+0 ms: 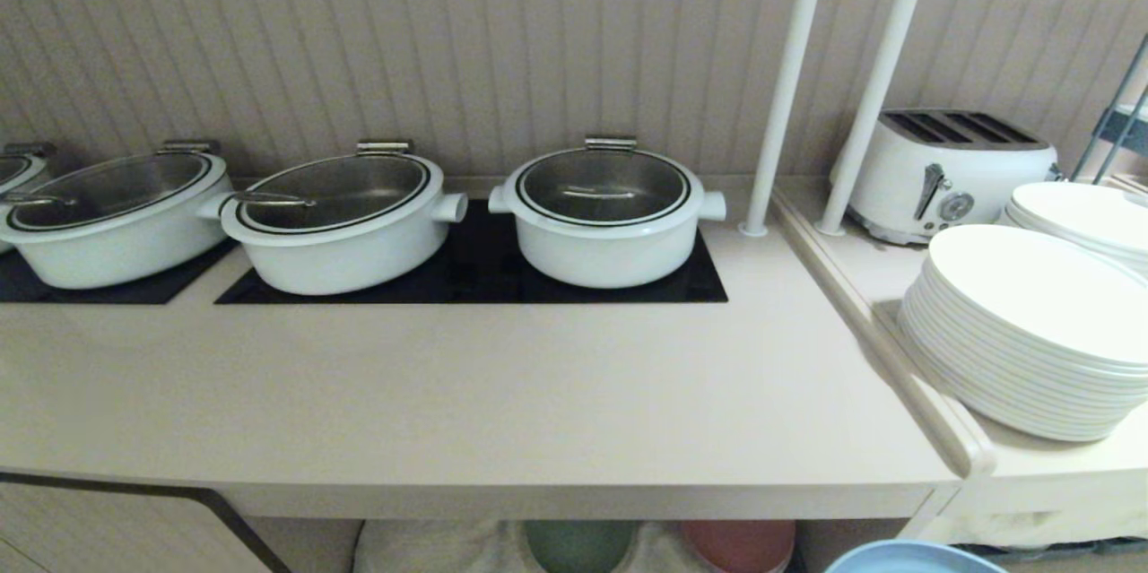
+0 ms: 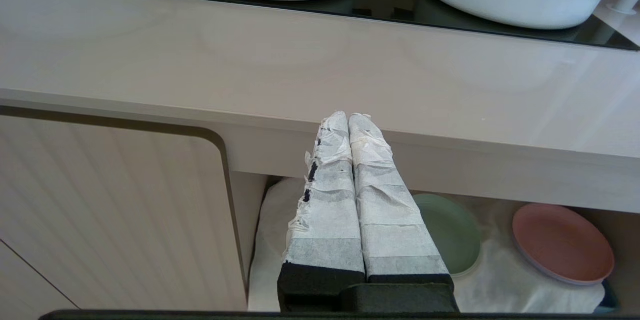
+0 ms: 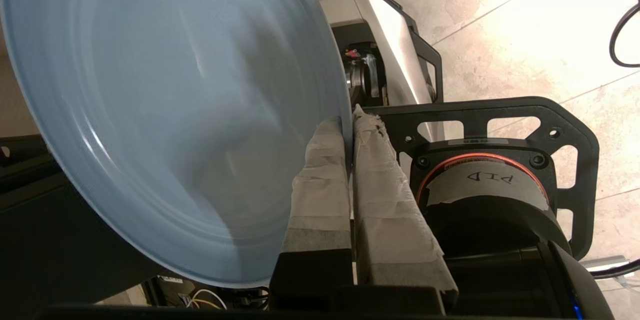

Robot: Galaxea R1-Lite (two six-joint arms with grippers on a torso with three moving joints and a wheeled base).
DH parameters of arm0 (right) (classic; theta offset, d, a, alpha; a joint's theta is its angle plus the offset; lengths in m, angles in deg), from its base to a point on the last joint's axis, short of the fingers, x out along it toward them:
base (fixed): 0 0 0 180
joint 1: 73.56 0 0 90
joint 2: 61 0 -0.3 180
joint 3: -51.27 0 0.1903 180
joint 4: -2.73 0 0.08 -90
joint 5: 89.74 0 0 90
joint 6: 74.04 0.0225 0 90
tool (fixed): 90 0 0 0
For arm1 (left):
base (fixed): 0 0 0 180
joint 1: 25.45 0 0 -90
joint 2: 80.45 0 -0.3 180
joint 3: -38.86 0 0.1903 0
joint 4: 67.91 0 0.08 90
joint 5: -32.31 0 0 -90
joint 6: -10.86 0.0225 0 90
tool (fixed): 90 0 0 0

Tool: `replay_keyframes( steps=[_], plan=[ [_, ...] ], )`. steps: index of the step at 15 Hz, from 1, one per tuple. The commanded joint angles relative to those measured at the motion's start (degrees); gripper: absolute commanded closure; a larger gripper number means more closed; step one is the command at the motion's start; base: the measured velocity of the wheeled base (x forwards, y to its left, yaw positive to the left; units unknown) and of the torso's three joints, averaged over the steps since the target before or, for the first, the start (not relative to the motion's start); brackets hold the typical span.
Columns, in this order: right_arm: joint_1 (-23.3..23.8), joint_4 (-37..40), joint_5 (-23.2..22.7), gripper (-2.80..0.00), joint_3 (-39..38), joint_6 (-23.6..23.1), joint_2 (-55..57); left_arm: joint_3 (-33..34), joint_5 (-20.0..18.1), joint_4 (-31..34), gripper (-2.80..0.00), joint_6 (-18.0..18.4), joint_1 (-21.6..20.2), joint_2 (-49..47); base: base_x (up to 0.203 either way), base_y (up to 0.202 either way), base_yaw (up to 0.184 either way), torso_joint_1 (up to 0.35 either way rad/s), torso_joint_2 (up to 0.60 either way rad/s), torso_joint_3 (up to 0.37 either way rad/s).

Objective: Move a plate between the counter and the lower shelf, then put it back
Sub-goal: Put the plate in the cupboard

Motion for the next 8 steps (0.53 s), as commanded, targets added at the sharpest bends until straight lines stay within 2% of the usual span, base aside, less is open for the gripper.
replay_keyframes(
  steps=[1, 8],
  plan=[
    [-0.28, 0.26, -0.08, 0.0, -0.07, 0.14, 0.02, -0.04, 0.03, 0.0, 0.0, -0.02, 0.0, 0.02, 0.0, 0.0, 0.0, -0.106, 0.23, 0.119],
    [-0.9, 0.43, -0.08, 0.0, 0.2, 1.37, 0.02, -0.01, 0.03, 0.0, 0.0, -0.06, 0.0, 0.02, 0.0, 0.0, 0.0, -0.154, 0.31, 0.153]
  ],
)
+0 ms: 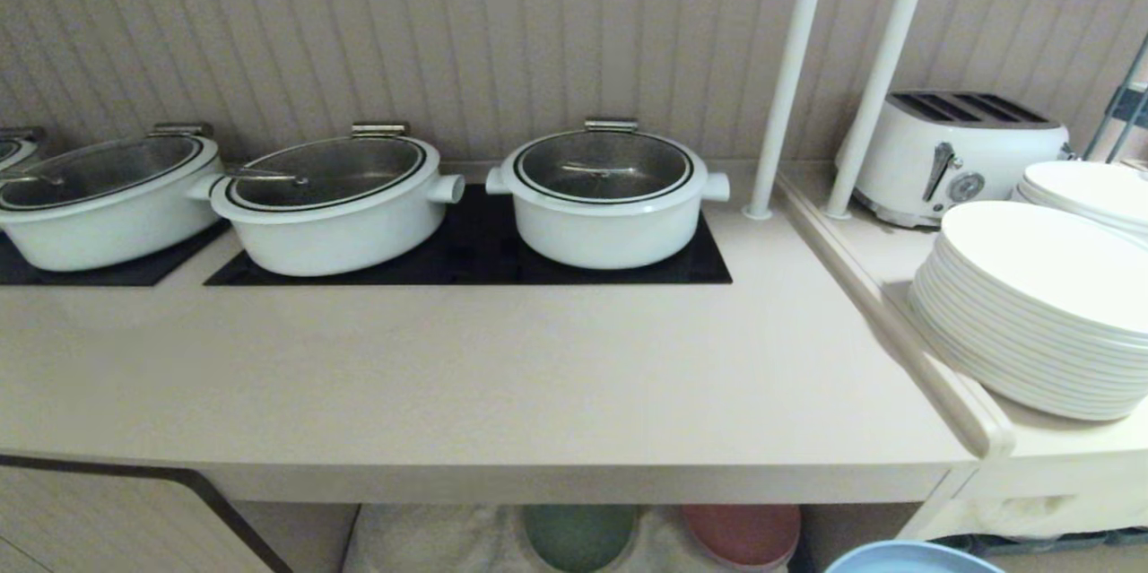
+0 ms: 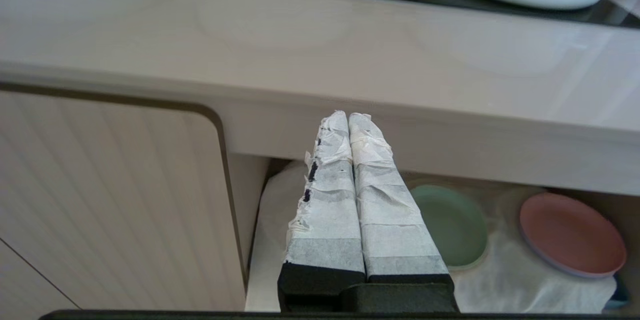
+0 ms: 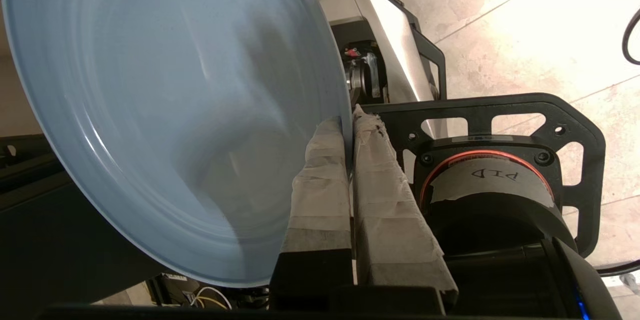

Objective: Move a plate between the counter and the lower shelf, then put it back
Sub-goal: Put the plate in the cupboard

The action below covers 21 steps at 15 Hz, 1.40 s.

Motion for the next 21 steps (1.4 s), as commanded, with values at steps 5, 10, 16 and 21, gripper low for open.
replay_keyframes(
  steps=[5, 10, 16, 21],
  plan=[
    [-0.2, 0.24, -0.04, 0.0, 0.09, 0.18, 0.05, -0.03, 0.03, 0.0, 0.0, 0.01, 0.0, 0.02, 0.0, 0.0, 0.0, -0.169, 0.34, 0.166],
    [-0.11, 0.24, -0.04, 0.0, 0.18, 0.18, 0.05, 0.05, 0.03, 0.0, 0.0, 0.02, 0.0, 0.02, 0.0, 0.0, 0.0, -0.226, 0.45, 0.225],
    [-0.02, 0.28, -0.04, 0.0, 0.11, 0.35, 0.05, -0.02, 0.03, 0.0, 0.0, -0.03, 0.0, 0.02, 0.0, 0.0, 0.0, -0.272, 0.55, 0.27],
    [-0.02, 0.24, -0.04, 0.0, 0.09, 0.35, 0.14, 0.05, 0.03, 0.0, 0.0, 0.02, 0.0, 0.02, 0.0, 0.0, 0.0, -0.259, 0.52, 0.255]
  ],
)
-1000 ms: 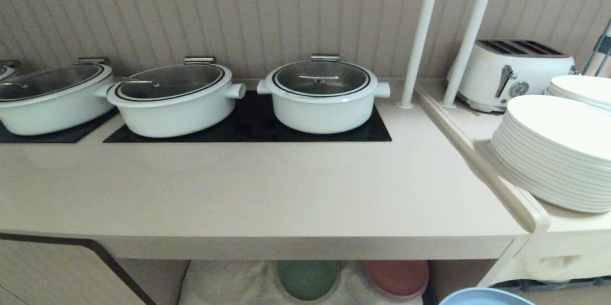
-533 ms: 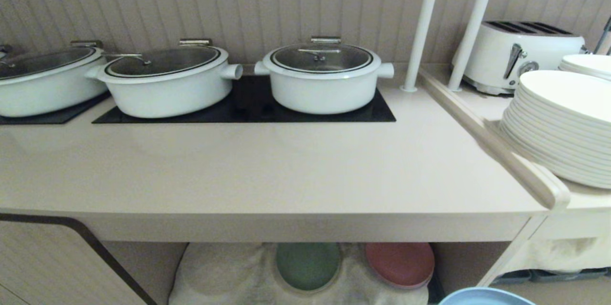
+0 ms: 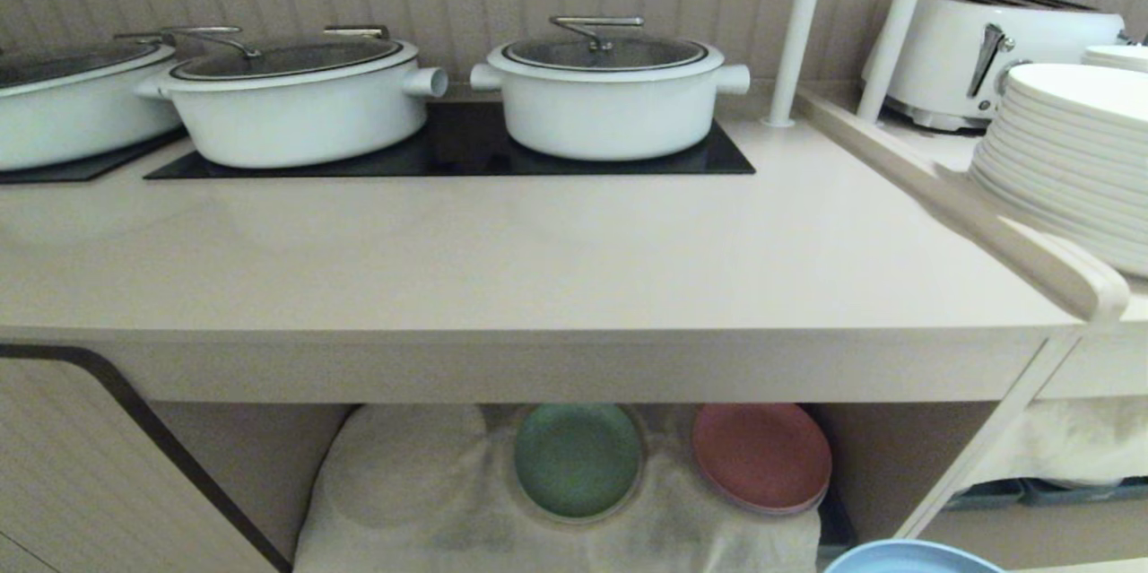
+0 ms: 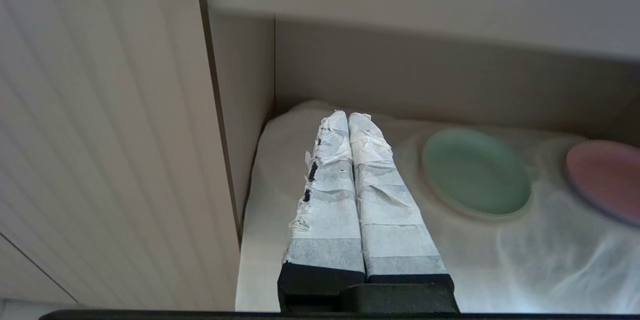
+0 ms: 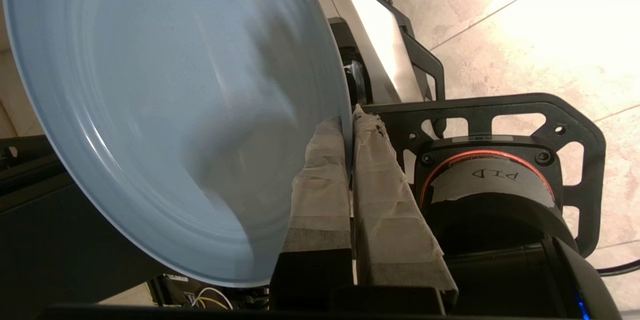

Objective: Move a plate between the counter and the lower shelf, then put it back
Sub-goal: Put the plate in the cupboard

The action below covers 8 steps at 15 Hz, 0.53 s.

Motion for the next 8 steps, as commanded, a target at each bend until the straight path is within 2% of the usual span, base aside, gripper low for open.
replay_keyframes(
  steps=[1, 8],
  plan=[
    [-0.03, 0.26, -0.09, 0.0, 0.0, 0.15, 0.17, 0.02, 0.01, 0.0, 0.0, -0.03, 0.0, 0.02, 0.0, 0.0, 0.0, -0.247, 0.52, 0.246],
    [-0.03, 0.18, -0.09, 0.0, -0.11, 0.15, 0.43, 0.02, 0.01, 0.0, 0.0, -0.12, 0.0, 0.02, 0.0, 0.0, 0.0, -0.244, 0.49, 0.234]
  ],
)
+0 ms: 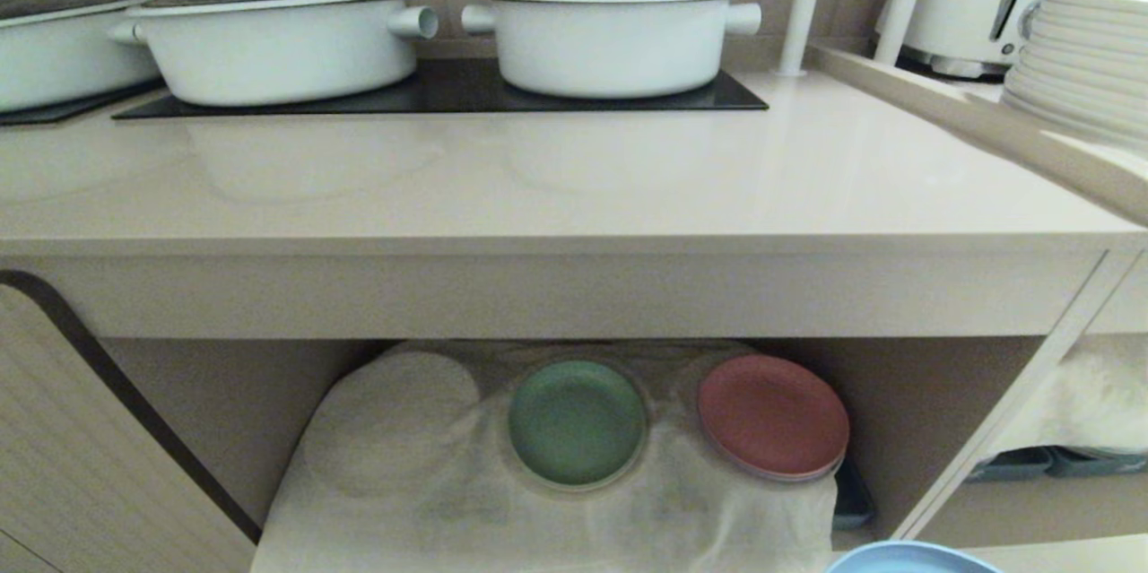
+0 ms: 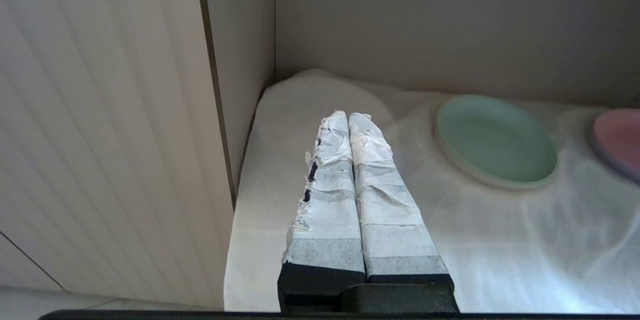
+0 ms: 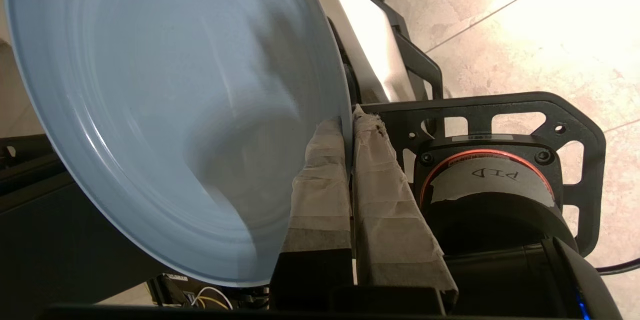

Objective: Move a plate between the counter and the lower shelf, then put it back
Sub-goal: Put the plate in the cupboard

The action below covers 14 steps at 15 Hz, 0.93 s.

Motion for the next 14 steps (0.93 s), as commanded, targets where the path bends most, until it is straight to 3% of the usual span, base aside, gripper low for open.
replay_keyframes(
  steps=[1, 9, 14],
  plan=[
    [-0.03, 0.21, -0.07, 0.0, -0.09, 0.17, 0.08, 0.0, 0.04, 0.0, 0.0, -0.02, 0.0, 0.02, 0.0, 0.0, 0.0, -0.232, 0.49, 0.232],
    [-0.03, 0.21, -0.07, 0.0, -0.09, 0.17, 0.08, 0.05, 0.04, 0.0, 0.0, -0.07, 0.0, 0.02, 0.0, 0.0, 0.0, -0.232, 0.4, 0.174],
    [-0.03, 0.21, -0.12, 0.0, -0.09, 0.17, 0.17, -0.01, 0.04, 0.0, 0.0, -0.05, 0.0, 0.02, 0.0, 0.0, 0.0, -0.04, 0.15, 0.074]
  ],
)
